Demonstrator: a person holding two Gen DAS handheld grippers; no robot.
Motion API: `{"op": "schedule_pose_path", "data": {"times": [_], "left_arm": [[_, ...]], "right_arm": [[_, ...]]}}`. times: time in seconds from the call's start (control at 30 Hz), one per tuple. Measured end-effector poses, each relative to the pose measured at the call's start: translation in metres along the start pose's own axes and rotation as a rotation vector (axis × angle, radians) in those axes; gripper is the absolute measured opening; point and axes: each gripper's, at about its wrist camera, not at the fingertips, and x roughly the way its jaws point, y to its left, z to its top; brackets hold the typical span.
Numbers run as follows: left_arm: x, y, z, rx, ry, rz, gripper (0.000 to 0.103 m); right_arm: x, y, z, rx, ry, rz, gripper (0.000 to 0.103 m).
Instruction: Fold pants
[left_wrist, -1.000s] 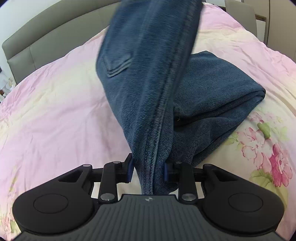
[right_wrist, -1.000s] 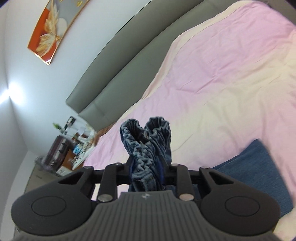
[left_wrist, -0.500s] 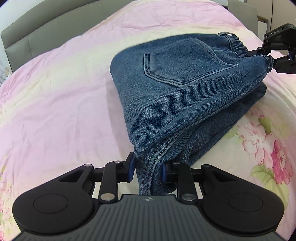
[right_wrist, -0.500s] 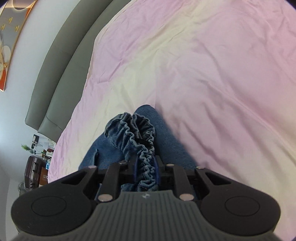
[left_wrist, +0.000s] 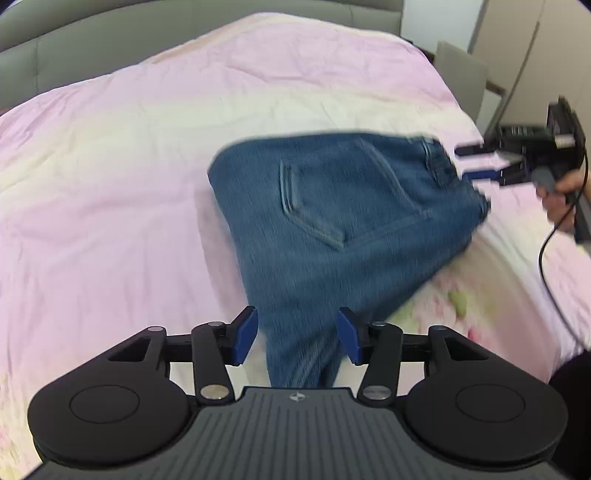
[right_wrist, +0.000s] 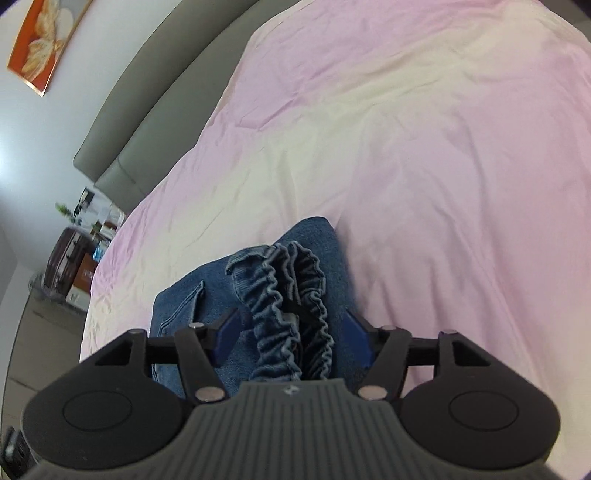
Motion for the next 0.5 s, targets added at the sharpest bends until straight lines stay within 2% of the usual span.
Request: {"op": "schedule_pose_path", "data": {"times": [0.07,0.17,0.23,0.4,0.5], "left_arm": [[0.006,0.006,0.02,-0.031,-0.013,0.015,0.059],[0.023,0.018,0.043,-0.099,-0.008,0.027,0.06],[0.042,0.026,0.055,-0.145,0.005,0.022,0.06],[0.083,0.045,0.064,-0.231,0.043,0.041,0.06],[0.095,0.045,0.067,-0.211,0.054,0.068,0.06]], "right_arm": [[0.014,0.005,0.011,-0.033,0.062,0.011,0.068],[0.034,0.009,0.021,-0.075,0.106,-0.008,0.068],[0.046,0.007,0.025,-0.071,0.131,0.02,0.068],[0.076,-0.008,0.031,-0.029,0.173,0.062,0.071],[0.086,-0.014,0.032,-0.006,0.167,0.075,0.072]]}}
